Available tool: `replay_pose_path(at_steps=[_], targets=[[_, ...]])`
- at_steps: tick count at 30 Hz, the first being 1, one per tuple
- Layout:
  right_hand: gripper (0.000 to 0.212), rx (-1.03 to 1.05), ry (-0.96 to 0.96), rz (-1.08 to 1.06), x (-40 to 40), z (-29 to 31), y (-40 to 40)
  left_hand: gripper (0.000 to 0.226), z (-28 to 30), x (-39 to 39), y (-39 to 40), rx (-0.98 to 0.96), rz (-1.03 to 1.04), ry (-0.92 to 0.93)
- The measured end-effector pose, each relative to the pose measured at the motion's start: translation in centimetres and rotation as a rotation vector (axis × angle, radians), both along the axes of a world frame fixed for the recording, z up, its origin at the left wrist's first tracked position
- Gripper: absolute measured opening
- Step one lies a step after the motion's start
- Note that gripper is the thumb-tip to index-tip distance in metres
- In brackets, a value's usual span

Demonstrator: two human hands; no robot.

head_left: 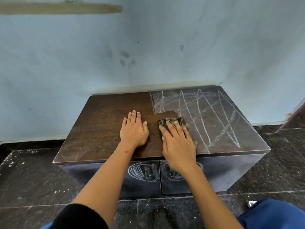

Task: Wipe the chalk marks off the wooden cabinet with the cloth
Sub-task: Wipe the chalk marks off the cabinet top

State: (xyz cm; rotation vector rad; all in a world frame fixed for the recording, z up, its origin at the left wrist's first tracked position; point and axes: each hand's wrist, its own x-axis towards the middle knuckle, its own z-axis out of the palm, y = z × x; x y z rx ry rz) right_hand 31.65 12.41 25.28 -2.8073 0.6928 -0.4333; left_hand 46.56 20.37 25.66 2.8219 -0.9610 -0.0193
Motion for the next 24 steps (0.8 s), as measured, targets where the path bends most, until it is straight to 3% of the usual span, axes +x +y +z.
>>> replay_pose_path(at_steps=[7,17,24], targets=[[0.045,0.077,0.053,0.011,2.9,1.1,-1.6,0.059,0.7,0.8,-1.5,0.031,-0.004,0.086],[0.046,0.013,-0.007,-0.021,0.4,-0.3,0.0,0.060,-0.3,0.7,-1.5,-0.004,0.014,0.004],[0.046,0.094,0.085,0.034,4.9,1.9,-2.8,0.059,-0.1,0.6,-1.5,0.001,0.013,0.016]])
